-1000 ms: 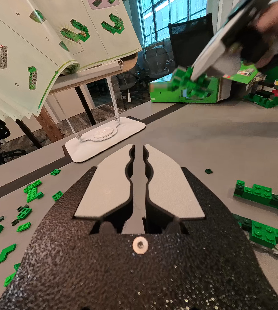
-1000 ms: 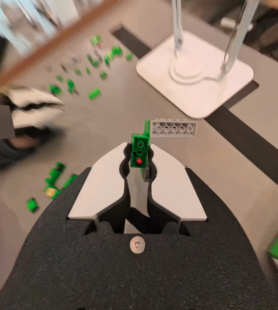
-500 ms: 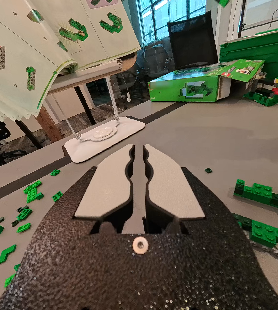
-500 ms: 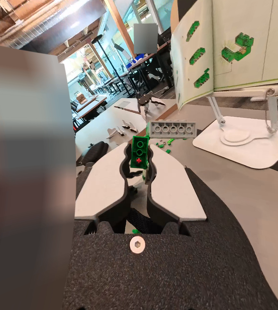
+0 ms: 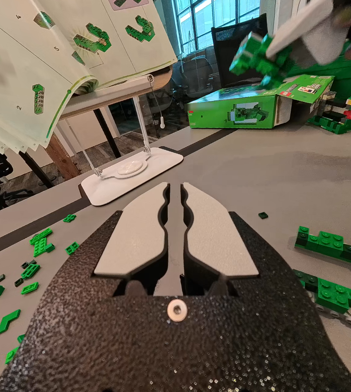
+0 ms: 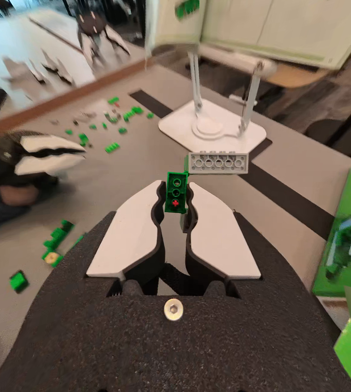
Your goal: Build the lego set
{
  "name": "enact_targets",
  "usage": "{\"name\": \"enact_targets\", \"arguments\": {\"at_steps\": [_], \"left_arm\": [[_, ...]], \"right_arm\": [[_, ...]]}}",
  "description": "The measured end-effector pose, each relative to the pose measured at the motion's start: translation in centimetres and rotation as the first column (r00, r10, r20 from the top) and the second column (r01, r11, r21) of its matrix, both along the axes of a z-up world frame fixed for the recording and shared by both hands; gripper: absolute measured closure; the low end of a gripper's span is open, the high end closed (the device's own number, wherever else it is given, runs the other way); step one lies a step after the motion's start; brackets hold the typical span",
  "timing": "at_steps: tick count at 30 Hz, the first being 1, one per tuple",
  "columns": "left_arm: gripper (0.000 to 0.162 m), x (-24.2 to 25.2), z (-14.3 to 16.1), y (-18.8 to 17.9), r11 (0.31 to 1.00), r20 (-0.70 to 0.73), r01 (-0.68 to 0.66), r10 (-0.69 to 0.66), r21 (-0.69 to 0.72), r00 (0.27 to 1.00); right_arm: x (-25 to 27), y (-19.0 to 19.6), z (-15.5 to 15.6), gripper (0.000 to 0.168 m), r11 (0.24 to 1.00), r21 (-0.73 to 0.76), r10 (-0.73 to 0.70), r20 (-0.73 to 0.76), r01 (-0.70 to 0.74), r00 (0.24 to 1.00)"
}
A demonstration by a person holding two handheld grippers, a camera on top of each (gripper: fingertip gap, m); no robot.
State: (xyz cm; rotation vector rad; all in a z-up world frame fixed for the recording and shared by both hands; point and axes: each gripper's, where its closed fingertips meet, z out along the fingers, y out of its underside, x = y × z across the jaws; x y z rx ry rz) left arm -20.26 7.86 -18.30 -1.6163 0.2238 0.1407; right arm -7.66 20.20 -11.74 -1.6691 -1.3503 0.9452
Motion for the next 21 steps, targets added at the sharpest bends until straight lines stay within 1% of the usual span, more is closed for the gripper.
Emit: {"name": "enact_targets", "arguments": {"at_steps": [2,5,8,11,14,17,21], "left_arm": [[0.153,0.0,0.0,0.0,1.0,-0.001,0.001,-0.001,-0.001,1.0],[0.153,0.0,0.0,0.0,1.0,-0.002,0.001,-0.001,-0.001,1.0],[0.153,0.0,0.0,0.0,1.0,0.0,0.001,-0.001,-0.001,1.0],[0.153,0.0,0.0,0.0,1.0,-0.001,0.001,-0.001,-0.002,1.0],[0.153,0.0,0.0,0.0,1.0,-0.002,0.001,-0.001,-0.002,1.0],[0.153,0.0,0.0,0.0,1.0,-0.001,0.0,0.0,-0.001,1.0],[0.153,0.0,0.0,0.0,1.0,0.0,0.001,-0.001,-0.001,1.0]], "right_arm": [[0.5,0.9,-2.4,0.151,1.0,0.017,-0.002,0.078,0.001,0.997],[1.2,1.9,-5.2,0.151,1.0,-0.013,-0.005,0.149,0.007,0.989],[1.7,2.3,-6.9,0.151,0.999,-0.045,0.004,0.185,0.004,0.983],[2.2,2.6,-8.5,0.151,1.0,-0.024,0.01,0.26,-0.003,0.966],[2.9,2.9,-10.3,0.151,0.999,0.044,0.01,0.383,-0.029,0.924],[3.5,3.1,-12.0,0.151,0.988,0.13,0.002,0.514,-0.081,0.858],[3.7,2.9,-13.4,0.151,0.973,0.183,-0.004,0.614,-0.138,0.789]]}}
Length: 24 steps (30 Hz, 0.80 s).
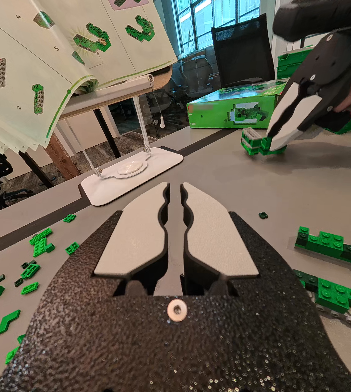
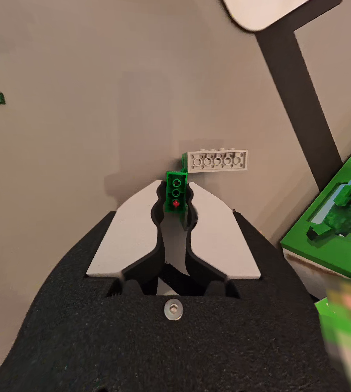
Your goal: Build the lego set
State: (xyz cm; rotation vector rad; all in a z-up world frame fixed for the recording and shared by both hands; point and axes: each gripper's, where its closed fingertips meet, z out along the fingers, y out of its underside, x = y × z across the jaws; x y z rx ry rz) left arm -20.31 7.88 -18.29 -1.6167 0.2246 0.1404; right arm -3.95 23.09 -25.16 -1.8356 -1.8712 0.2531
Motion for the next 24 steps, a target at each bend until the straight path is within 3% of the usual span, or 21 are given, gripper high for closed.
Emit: {"name": "enact_targets", "arguments": {"at_steps": [6,10,14,17,24], "left_arm": [[0.153,0.0,0.0,0.0,1.0,-0.002,0.001,-0.001,-0.002,1.0],[0.153,0.0,0.0,0.0,1.0,-0.002,0.001,-0.001,-0.001,1.0],[0.153,0.3,0.0,0.0,1.0,-0.017,0.007,-0.007,-0.004,1.0],[0.153,1.4,0.0,0.0,1.0,-0.071,0.019,-0.02,-0.015,0.997],[0.155,3.6,0.4,-0.9,1.0,-0.207,-0.013,0.01,-0.01,0.978]], "right_arm": [[-0.1,-0.2,-0.6,0.149,1.0,0.003,0.009,0.031,-0.01,0.999],[0.0,-0.4,0.5,0.125,0.999,0.045,0.008,0.014,-0.009,1.0],[-1.3,-2.0,4.7,0.126,0.981,0.196,0.03,-0.201,0.01,0.979],[-3.8,-5.5,6.6,0.136,0.981,0.195,0.081,-0.454,0.01,0.887],[-9.6,-9.0,5.0,0.147,0.986,0.136,0.158,-0.631,-0.092,0.76]]}}
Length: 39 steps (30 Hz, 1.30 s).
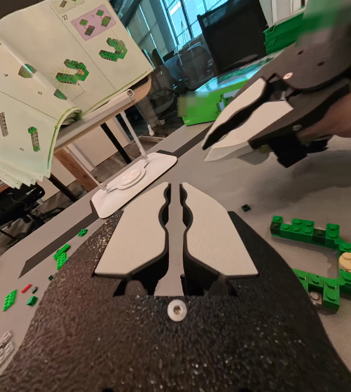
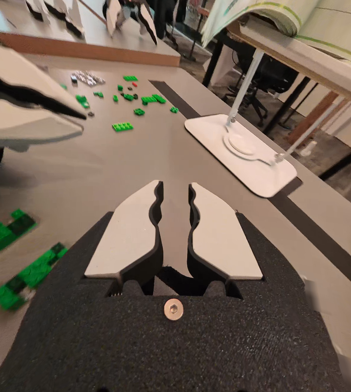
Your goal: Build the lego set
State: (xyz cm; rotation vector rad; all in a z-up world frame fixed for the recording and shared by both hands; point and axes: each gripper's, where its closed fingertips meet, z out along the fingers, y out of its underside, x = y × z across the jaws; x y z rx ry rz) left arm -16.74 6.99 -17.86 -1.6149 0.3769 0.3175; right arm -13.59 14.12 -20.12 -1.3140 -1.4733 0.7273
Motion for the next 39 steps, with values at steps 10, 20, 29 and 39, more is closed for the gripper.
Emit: {"name": "enact_targets", "arguments": {"at_steps": [10,20,29,39], "left_arm": [[0.117,-3.8,-3.2,0.4,0.969,0.128,-0.138,0.166,-0.205,0.978],[0.1,-4.3,-3.3,0.6,0.969,0.158,-0.147,0.18,-0.198,0.971],[0.162,-3.7,-3.6,0.6,0.97,0.144,-0.111,0.144,-0.216,0.979],[0.162,-3.2,-3.8,0.6,0.971,0.132,-0.081,0.113,-0.224,0.985]], "right_arm": [[-2.7,2.4,0.4,0.146,0.996,0.071,-0.049,-0.16,0.061,0.986],[-2.3,2.3,1.1,0.148,0.961,0.237,-0.09,-0.223,0.144,0.971],[-2.5,2.6,0.5,0.168,0.944,0.285,-0.119,-0.177,0.167,0.977],[-2.6,2.2,0.2,0.168,0.939,0.308,-0.104,-0.16,0.15,0.982]]}}
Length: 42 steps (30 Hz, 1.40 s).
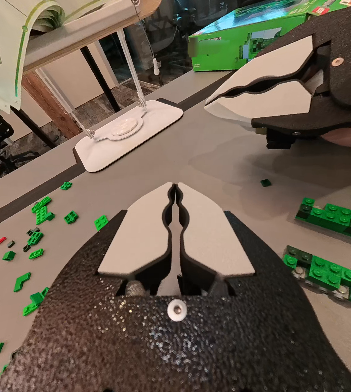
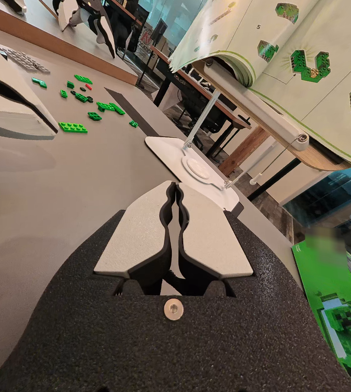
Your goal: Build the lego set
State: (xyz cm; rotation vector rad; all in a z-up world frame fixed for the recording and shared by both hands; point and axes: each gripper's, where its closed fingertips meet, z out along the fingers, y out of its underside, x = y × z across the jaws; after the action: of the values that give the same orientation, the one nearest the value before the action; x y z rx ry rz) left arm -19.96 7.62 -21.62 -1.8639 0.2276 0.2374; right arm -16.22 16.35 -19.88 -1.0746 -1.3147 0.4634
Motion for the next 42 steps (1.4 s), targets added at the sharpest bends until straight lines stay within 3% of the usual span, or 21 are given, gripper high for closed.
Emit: {"name": "enact_targets", "arguments": {"at_steps": [33,42], "left_arm": [[0.161,0.11,-0.1,0.03,1.0,-0.002,0.011,-0.011,-0.007,1.0],[0.13,-0.56,0.38,0.01,0.999,0.014,-0.026,0.026,0.027,1.0]], "right_arm": [[-0.08,0.09,-0.18,0.168,1.0,0.01,-0.013,0.014,0.012,1.0],[0.08,0.05,0.27,0.157,1.0,-0.005,0.0,-0.021,0.0,1.0]]}}
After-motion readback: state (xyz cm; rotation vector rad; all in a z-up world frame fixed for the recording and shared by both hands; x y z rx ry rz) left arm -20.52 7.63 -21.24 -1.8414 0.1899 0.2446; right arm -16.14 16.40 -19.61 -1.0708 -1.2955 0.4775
